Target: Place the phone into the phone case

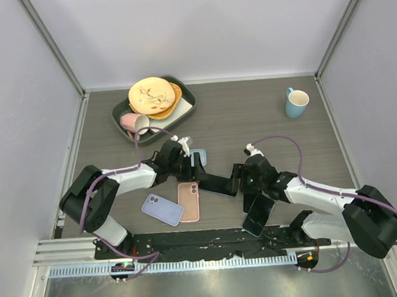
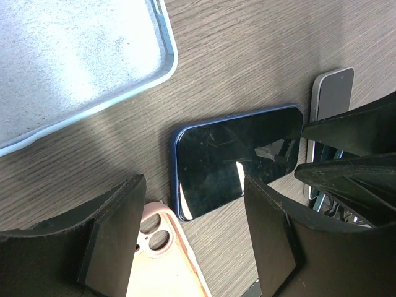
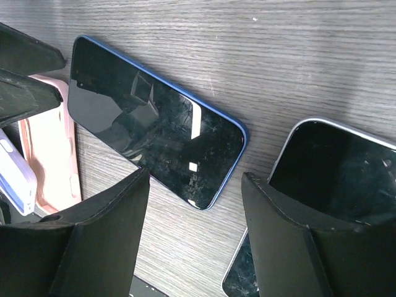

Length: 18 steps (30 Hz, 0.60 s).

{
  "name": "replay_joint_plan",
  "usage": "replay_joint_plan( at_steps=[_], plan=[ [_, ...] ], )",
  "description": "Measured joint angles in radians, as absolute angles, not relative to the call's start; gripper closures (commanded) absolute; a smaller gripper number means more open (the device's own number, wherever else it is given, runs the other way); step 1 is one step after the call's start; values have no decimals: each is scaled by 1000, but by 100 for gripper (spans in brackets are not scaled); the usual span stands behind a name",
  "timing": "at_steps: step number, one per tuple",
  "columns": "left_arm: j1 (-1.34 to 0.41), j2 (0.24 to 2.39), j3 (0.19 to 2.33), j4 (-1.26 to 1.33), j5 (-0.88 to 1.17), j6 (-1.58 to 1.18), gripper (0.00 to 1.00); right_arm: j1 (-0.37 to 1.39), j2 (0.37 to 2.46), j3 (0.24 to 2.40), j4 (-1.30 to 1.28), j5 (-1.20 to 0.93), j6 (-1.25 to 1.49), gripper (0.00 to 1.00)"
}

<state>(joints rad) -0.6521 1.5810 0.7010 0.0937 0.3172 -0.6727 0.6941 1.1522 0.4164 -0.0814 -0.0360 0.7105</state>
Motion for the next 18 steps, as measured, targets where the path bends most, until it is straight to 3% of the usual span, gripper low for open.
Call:
replay_joint_plan(
  at_steps=[12,18],
  plan=[
    [-633,1639,720,168,374,-701,36,675,1228,400,76,-80,727,36],
    [-596,1654,665,328,387,-727,41,650,1268,359,219,-106,764,37]
  ],
)
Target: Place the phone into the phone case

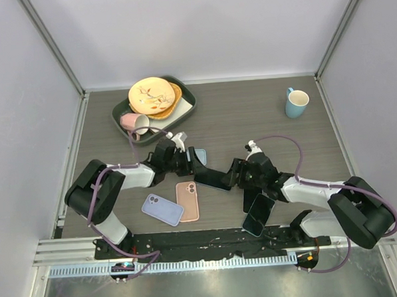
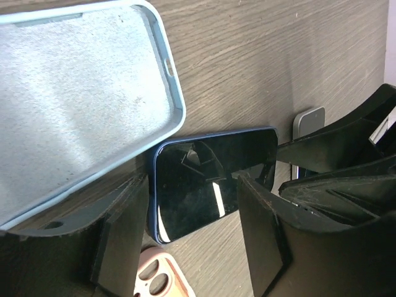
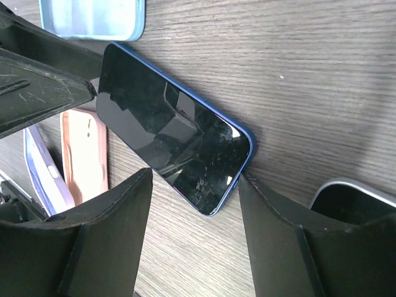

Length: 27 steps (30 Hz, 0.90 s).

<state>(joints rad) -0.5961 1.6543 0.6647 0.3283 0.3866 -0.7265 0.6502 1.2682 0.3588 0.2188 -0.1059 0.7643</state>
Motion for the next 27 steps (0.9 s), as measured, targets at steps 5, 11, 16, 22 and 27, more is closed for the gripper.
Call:
replay_joint_plan(
  at_steps=[5,11,16,22,27],
  plan=[
    [-580,1653,595,466,395,-767,47,627,1267,342,270,-139,768,37],
    [-579,1638,565,484,412,-778,51,620,1263,338,278,-156,758,37],
    [-591,1609,545,490,512,-802,54,620,1269,338,289,-173,742,37],
    [-647,1536,541,520,641,-808,71,627,1287,337,327,-233,739,37],
    [-631,1536,541,469,616,-795,94,627,1284,337,334,-245,734,37]
  ],
)
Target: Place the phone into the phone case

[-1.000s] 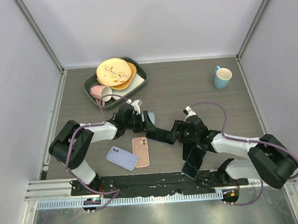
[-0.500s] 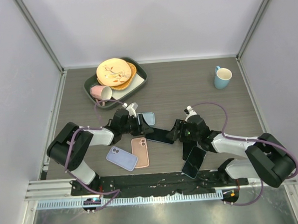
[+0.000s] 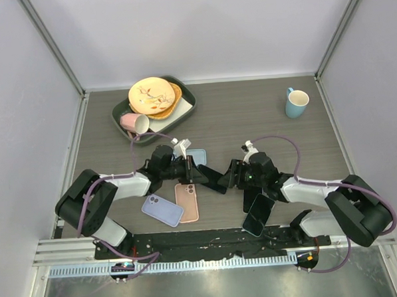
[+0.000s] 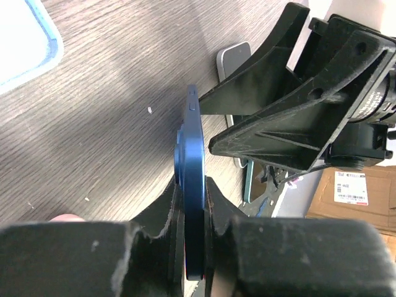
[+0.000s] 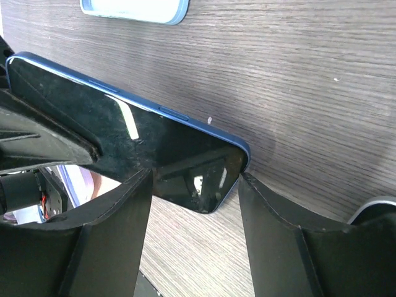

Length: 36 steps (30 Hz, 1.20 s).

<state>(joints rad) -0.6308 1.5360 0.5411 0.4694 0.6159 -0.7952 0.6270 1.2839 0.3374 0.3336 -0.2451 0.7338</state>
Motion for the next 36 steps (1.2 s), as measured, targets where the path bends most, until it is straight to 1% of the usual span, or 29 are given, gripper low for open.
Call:
replay_joint_plan(
  at_steps=[1,3,11,19,21,23,27,32,36],
  plan=[
    [-625,1536,543,453,606,-790,97,626,1278,337,328,-244,731,37],
    [-627,1536,554,426,602,-775,100,627,1271,337,318,-244,726,37],
    [-664,1508,658,217,534,-675,100,627,1211,359,231,-234,677,35],
    [-674,1343,670,9,388,-587,100,627,1114,509,87,-206,594,32],
    [-674,1290,671,-36,355,-569,100,627,1100,533,70,-204,581,27],
    [-674,1232,671,-69,322,-559,100,627,1082,562,48,-202,568,19],
    [-662,1121,671,-104,291,-543,100,626,1047,593,20,-196,554,10],
    [-599,1024,669,-94,329,-570,100,611,1013,599,13,-208,551,8],
    [-504,965,619,18,443,-653,100,582,992,602,16,-274,552,8]
  ],
)
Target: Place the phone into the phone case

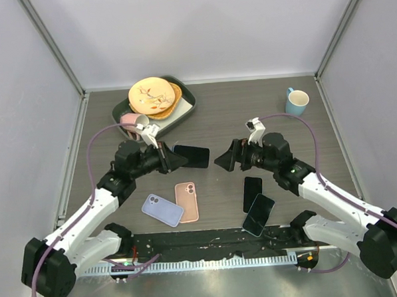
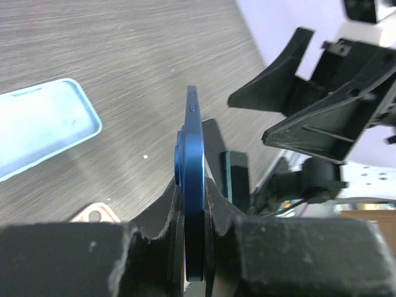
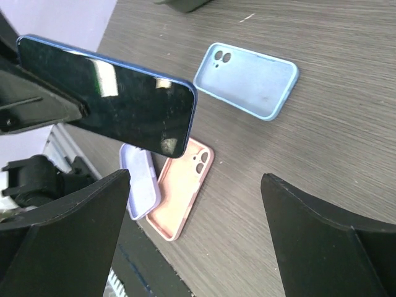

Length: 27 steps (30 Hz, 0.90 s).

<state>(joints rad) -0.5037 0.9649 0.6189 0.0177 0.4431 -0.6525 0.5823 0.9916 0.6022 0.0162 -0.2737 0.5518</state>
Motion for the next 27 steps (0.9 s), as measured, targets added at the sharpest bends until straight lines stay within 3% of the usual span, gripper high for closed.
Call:
replay_joint_plan(
  at_steps=[15,18,22,27],
  plan=[
    [-344,1048,405,912,848,-1221,100,532,991,602,297,-662,705,12],
    [-344,1082,402,1053,884,-1303,100,532,1006,602,353,-691,742,18],
    [-344,1086,397,1114,902,-1336,100,532,1033,602,434,-720,809,38],
    [-344,1086,388,1138,912,-1351,100,532,1066,602,539,-746,888,52]
  ],
)
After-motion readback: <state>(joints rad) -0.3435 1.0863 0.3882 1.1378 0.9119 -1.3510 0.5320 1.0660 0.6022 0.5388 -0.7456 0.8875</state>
